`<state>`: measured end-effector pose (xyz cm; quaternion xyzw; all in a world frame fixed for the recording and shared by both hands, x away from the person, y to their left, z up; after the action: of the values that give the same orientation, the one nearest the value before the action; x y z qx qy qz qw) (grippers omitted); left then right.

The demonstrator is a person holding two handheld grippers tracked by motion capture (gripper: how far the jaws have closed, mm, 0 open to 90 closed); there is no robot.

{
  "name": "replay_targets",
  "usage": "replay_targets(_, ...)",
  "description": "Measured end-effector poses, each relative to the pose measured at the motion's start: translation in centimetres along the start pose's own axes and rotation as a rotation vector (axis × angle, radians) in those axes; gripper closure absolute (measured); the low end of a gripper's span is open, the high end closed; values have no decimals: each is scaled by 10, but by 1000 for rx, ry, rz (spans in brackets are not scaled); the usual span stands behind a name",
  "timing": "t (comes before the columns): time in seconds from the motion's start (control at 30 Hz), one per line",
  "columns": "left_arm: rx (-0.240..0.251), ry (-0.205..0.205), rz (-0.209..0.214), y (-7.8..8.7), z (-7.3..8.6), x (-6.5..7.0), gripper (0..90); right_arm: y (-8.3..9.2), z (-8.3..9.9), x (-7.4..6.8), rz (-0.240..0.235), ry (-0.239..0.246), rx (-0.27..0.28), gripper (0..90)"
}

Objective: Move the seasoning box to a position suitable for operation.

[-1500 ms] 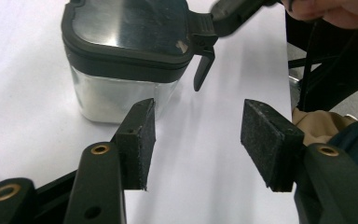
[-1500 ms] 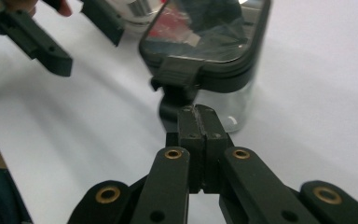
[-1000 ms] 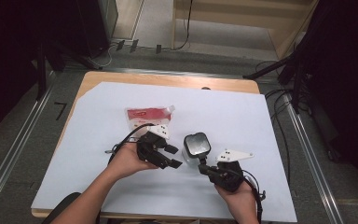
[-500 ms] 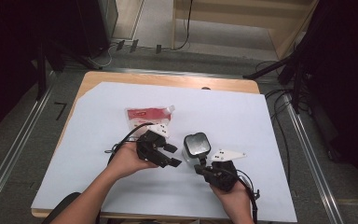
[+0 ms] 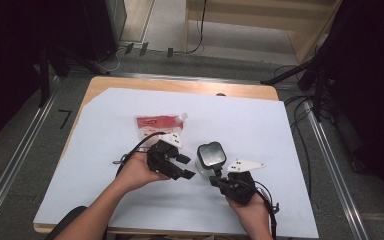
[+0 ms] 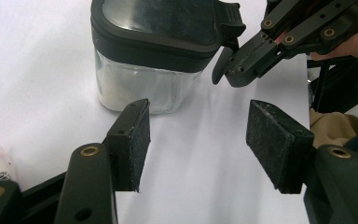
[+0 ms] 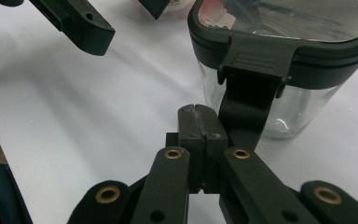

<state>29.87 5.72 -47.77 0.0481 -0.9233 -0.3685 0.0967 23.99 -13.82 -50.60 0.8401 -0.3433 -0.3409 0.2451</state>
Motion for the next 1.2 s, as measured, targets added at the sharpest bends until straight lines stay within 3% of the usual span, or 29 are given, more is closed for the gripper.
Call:
replay_targets(0.57, 0, -7, -4, 0, 1, -1, 401, 9, -4, 19, 27, -74, 28, 900)
replay_targets(0.8, 5, -14, -8, 0, 0, -1, 398, 15, -7, 28, 45, -83, 40, 900)
replay_targets(1.2, 18, -37, -39, -2, -2, -2, 364, 24, -12, 50, 91, -129, 54, 900)
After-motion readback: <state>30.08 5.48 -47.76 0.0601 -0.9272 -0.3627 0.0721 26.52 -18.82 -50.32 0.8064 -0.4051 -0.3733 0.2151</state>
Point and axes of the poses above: each handheld gripper's, and its own axes: y roughly backward along the jaws, z roughly out of its underside, x roughly to its right, the point moved 4 cm from there along -y, roughly forward along the jaws, and after that the axes turned 12 degrees about -y, right-handed, at the moved point
